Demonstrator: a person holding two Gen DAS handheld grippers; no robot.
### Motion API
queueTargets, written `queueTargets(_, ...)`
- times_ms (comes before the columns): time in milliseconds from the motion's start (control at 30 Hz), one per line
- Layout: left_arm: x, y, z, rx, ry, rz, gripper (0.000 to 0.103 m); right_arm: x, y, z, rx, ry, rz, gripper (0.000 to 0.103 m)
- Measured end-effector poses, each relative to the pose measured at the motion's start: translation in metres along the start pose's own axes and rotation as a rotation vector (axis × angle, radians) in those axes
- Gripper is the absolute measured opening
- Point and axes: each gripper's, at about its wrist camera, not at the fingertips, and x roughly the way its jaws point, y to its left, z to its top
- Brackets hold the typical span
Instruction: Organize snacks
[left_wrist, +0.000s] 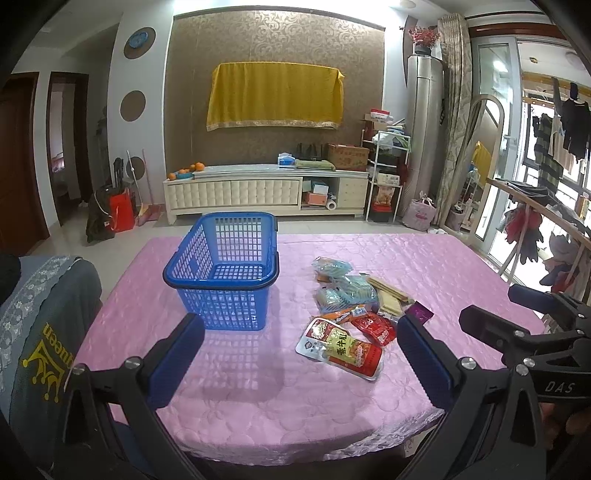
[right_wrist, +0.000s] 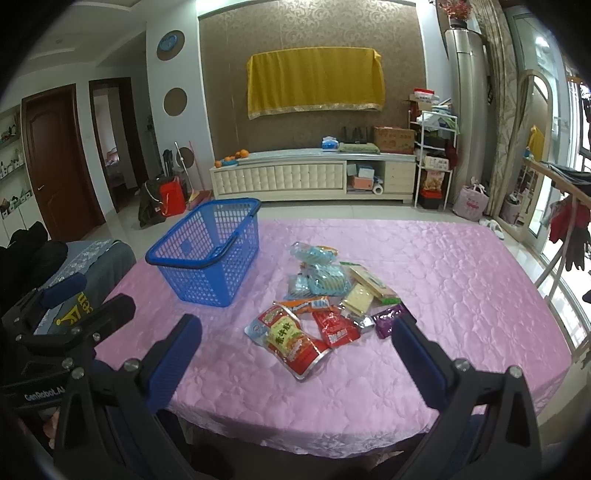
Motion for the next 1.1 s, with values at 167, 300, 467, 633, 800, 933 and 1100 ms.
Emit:
queueTargets(167,0.0001,-0.0007,0.0002,0.0,0.0,0.0,0.103,0.0,0.0,0.0001,-0.001,0.0,-0.001,0.103)
queueTargets(300,0.0031,-0.0018,-0.0011,0.002,0.009,0.002,0.103,0.0007,-0.0014,-0.0014,0.001,0.006,0.001,0.103)
queueTargets(467,0.0033,-0.0025,-0.0002,0.001,0.011,0.001,0.103,0.0017,-0.0027,-0.0028,0.006,0.015,0.006,0.103)
queueTargets(633,0.004,-0.0011,-0.0005,-0.005,0.015,-0.002,0.103,0.0018,-0.0036,-0.0031,0.007,0.016,0.007,0.103)
queueTargets(800,0.005,-0.0003,-0.003,-0.007,0.019,0.003,0.103,0.0035,-0.0044,-0.0038,0.005,0.027,0.012,0.103)
queueTargets(933,0.0045,-0.0002,-0.0026,-0.011,0.024,0.001,0.103,0.005,-0.0037,-0.0039,0.004,0.031,0.016,0.103)
queueTargets(1100,0.0049,0.0005,-0.0036,-0.014,0.026,0.0,0.103,0.0055,-0.0038,-0.0042,-0.001,0.037,0.02,0.103)
